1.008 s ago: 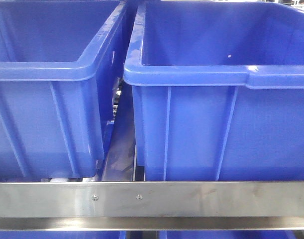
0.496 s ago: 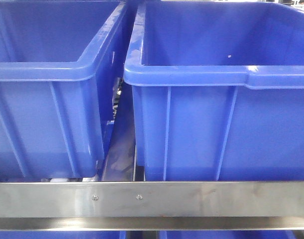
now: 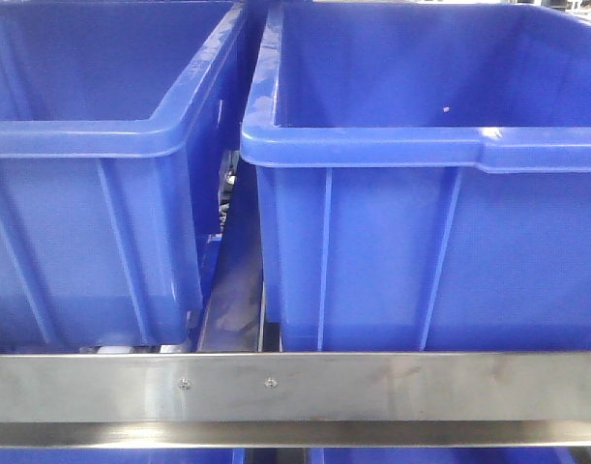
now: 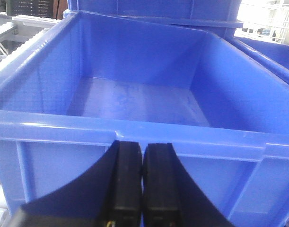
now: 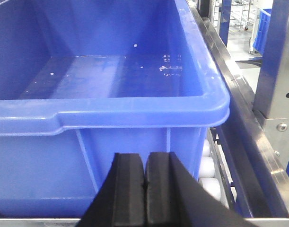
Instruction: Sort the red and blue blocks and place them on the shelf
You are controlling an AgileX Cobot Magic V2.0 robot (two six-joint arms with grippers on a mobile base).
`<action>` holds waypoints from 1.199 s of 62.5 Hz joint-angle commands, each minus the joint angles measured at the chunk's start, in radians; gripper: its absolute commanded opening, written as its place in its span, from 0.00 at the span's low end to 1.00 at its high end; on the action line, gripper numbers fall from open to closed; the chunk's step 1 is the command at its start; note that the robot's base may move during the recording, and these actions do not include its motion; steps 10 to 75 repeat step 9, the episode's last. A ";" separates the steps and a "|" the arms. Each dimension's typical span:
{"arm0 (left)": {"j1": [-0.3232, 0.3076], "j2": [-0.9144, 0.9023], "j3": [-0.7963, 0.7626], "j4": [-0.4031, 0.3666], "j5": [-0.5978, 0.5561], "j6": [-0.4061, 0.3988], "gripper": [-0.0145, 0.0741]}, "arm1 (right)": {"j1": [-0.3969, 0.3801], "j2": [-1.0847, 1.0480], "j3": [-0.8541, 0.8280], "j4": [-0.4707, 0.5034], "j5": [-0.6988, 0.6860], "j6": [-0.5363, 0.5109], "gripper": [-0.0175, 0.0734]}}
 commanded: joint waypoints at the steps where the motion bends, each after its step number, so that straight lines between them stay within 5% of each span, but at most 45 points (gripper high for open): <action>1: -0.001 -0.016 0.038 -0.010 -0.090 -0.002 0.33 | -0.006 -0.020 -0.022 -0.002 -0.086 -0.006 0.25; 75: -0.001 -0.016 0.038 -0.010 -0.090 -0.002 0.33 | -0.006 -0.020 -0.022 -0.002 -0.086 -0.006 0.25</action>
